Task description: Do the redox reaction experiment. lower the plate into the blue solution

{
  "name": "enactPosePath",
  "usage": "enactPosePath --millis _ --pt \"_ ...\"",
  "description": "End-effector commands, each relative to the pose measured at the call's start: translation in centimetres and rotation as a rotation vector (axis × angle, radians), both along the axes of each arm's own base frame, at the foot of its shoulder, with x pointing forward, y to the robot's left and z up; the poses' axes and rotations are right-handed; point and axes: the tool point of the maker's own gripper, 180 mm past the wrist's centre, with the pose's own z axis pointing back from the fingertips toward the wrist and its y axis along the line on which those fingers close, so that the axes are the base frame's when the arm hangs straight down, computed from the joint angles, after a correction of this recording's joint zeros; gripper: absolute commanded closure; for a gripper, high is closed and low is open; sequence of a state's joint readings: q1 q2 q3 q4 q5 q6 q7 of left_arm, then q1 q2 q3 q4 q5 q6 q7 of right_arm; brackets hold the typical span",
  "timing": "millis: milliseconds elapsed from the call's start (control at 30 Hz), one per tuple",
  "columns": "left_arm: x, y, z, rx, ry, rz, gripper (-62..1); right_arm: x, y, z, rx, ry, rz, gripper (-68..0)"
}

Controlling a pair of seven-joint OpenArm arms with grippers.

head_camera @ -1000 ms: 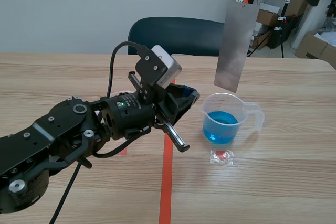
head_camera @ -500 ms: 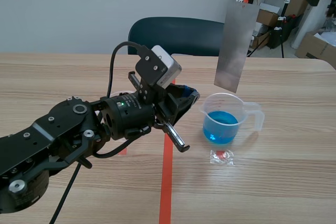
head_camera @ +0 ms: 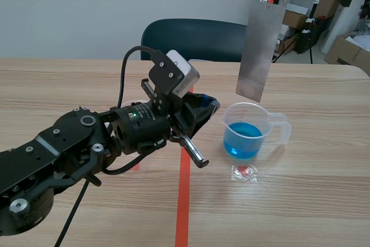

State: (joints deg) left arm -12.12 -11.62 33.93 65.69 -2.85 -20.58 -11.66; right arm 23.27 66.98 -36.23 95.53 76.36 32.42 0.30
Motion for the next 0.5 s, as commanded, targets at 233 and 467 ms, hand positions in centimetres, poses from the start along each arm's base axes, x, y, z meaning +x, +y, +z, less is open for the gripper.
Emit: enactPosePath --millis 233,467 --pt "-1.3 0.6 -0.2 -0.039 0.004 0.000 -5.7 0.0 0.2 1.1 0.012 -0.030 0.008 -0.4" --pt "-3.2 1.8 -1.1 -0.028 0.023 -0.042 -27.3 0.1 0.2 1.1 0.014 -0.029 0.008 -0.4"
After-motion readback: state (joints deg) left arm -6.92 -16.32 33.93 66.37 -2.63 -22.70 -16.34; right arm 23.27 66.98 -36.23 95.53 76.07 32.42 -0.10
